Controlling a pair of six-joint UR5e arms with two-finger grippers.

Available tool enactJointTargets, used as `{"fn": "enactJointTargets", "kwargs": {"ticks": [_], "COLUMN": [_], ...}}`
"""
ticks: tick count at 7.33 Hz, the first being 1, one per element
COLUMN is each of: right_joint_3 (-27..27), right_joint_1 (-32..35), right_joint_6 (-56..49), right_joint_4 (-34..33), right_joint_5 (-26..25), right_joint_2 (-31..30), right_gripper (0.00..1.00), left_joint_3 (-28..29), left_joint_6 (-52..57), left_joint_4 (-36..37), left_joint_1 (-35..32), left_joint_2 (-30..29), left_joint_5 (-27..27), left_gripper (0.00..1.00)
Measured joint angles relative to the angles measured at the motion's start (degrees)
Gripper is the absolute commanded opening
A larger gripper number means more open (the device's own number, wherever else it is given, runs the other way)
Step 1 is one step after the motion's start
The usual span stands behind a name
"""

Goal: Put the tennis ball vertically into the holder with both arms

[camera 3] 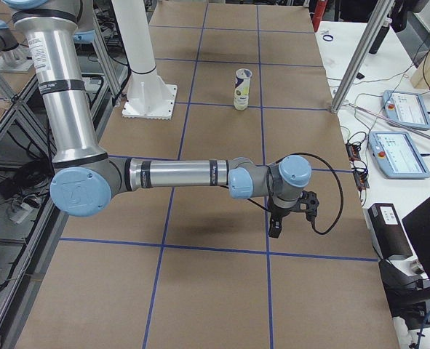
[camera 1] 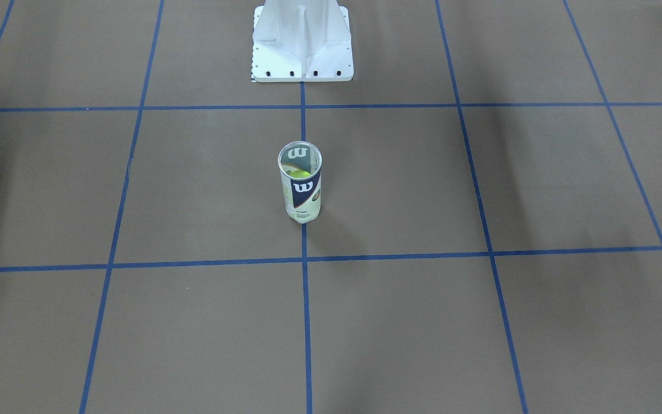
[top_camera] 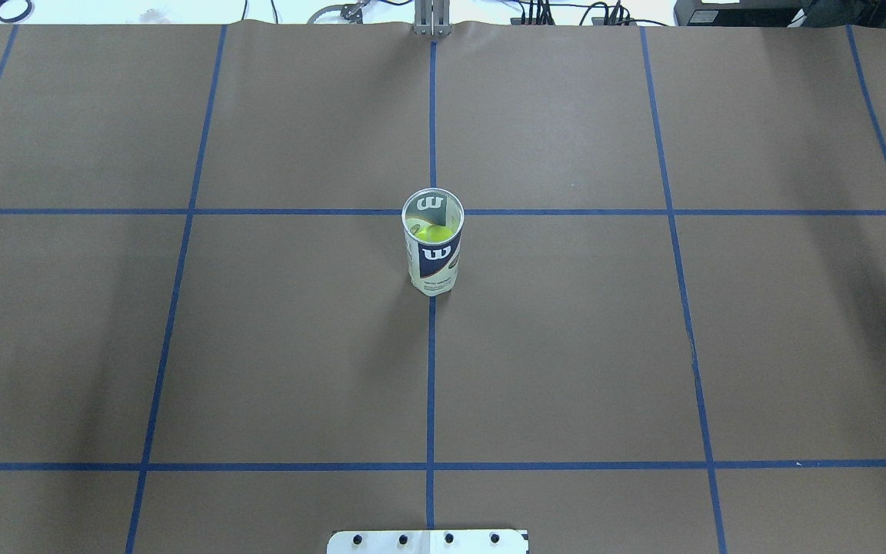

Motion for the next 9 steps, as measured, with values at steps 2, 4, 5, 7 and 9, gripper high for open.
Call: {"fn": "enactJointTargets", "kwargs": {"ticks": [2, 4, 5, 7, 9], "right_joint_3": [0.31, 0.88, 1.46, 2.34, 2.8], "right_joint_1": [0.59, 0.79, 0.81, 0.83, 0.82], "right_joint_6": [-1.15, -1.4, -1.43, -1.39, -1.34], "right_joint_4": [-2.49, -3.04, -3.13, -3.17, -3.12], "right_joint_5": [-0.09, -0.05, -0.03, 0.04, 0.03], "right_joint_2": [0.86, 1.11, 1.06, 0.84, 0.6], "right_gripper": [0.99, 0.99, 0.99, 0.99, 0.99], "left_joint_3": [-0.15, -0.02, 0.02, -0.25, -0.49], "left_joint_6": [-0.26, -0.3, -0.26, -0.05, 0.17], "left_joint_4": [-0.06, -0.01, -0.01, -0.08, -0.82], "left_joint_1": [0.0, 0.0, 0.0, 0.0, 0.0], "left_joint_2": [-0.12, -0.53, -0.67, -0.81, -0.87], "left_joint_5": [-0.11, -0.1, -0.1, -0.11, -0.1], "left_gripper": [1.0, 1.0, 1.0, 1.0, 1.0]}}
